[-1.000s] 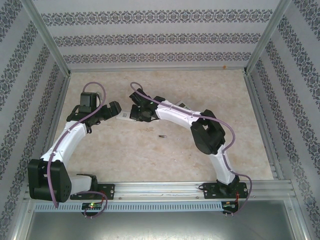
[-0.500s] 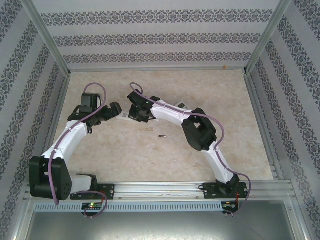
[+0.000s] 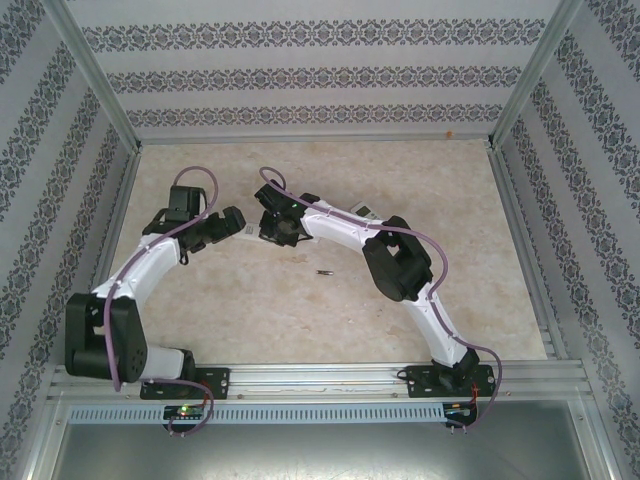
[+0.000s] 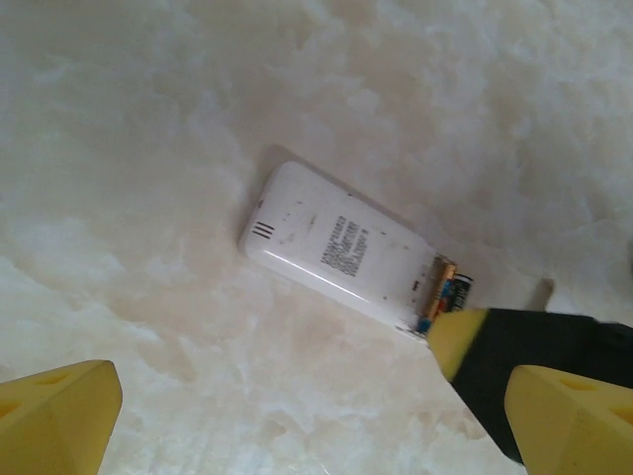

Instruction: Load the batteries into the remote control

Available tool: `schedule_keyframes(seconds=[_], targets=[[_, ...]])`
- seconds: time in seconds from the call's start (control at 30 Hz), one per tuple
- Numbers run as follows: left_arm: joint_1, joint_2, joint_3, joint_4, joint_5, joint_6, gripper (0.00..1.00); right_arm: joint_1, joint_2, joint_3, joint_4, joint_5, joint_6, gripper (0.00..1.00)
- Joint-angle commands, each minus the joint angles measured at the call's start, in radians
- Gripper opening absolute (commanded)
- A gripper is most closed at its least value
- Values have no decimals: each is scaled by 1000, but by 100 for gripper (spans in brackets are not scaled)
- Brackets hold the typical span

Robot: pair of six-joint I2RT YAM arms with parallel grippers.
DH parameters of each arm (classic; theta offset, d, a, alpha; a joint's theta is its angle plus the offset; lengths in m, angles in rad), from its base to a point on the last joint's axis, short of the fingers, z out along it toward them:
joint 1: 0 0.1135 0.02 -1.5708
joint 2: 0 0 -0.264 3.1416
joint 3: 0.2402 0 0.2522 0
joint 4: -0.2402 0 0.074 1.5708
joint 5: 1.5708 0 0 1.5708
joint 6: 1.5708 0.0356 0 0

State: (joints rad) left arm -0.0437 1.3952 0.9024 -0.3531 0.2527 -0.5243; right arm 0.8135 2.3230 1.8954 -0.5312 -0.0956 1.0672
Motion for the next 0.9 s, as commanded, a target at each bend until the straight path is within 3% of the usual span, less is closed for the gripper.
schedule_keyframes(seconds=[0.0,0.27,0.5,0.87], targets=[[8,77,75,2,-45,26,100,-8,-36,-1,-18,-17,-18,20],[8,290,218,6,-49,31,100,-13,-72,-31,-15,-21,-40,28],[7,464,365,-71,-52,62,88,-35,-66,-54,-21,62,-111,28],[1,531,365,-99,24,57,76,-50,48,36,-18,-25,-171,29]])
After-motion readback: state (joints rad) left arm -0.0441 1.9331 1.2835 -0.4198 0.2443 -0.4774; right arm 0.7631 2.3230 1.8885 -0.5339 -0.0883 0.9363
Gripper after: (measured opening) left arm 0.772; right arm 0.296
